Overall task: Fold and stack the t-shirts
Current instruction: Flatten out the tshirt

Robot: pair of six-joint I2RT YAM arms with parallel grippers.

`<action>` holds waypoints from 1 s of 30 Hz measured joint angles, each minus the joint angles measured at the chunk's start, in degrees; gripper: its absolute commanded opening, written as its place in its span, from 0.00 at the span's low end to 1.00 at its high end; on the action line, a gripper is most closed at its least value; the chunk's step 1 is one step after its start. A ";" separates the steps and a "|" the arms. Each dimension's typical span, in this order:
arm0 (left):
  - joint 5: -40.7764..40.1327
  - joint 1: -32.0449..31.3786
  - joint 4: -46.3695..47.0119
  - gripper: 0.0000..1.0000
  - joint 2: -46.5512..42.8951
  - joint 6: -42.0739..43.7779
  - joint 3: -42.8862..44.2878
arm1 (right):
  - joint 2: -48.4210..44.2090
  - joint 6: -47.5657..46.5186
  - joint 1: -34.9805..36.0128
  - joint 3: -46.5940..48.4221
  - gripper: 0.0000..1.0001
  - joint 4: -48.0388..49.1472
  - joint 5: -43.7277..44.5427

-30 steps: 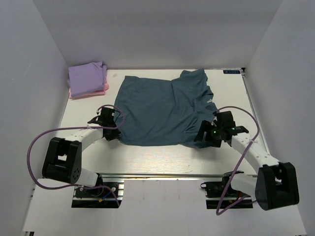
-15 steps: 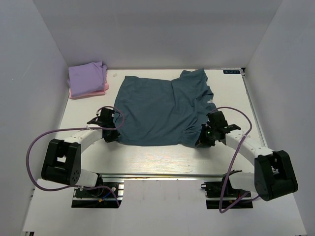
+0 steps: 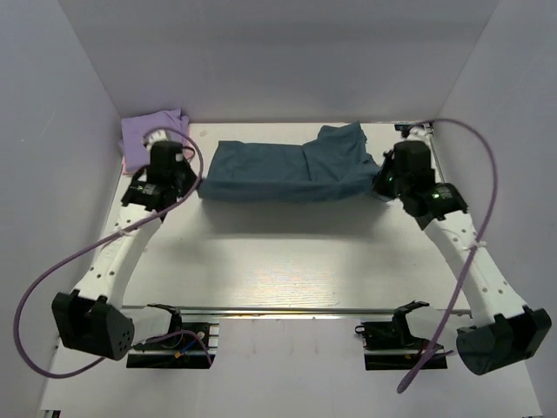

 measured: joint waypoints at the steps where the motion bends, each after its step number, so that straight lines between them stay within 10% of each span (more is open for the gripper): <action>1: -0.83 -0.02 0.07 0.00 -0.46 -0.02 3.72 | -0.26 -0.70 -0.02 3.41 0.00 -0.42 1.77; 13: -4.96 -1.09 2.80 0.00 -3.58 8.35 37.66 | 0.17 -18.99 0.26 42.91 0.00 2.27 2.21; 30: 7.19 -1.18 2.23 0.00 -9.77 17.40 59.91 | -12.07 -33.92 0.42 51.28 0.00 13.99 -8.74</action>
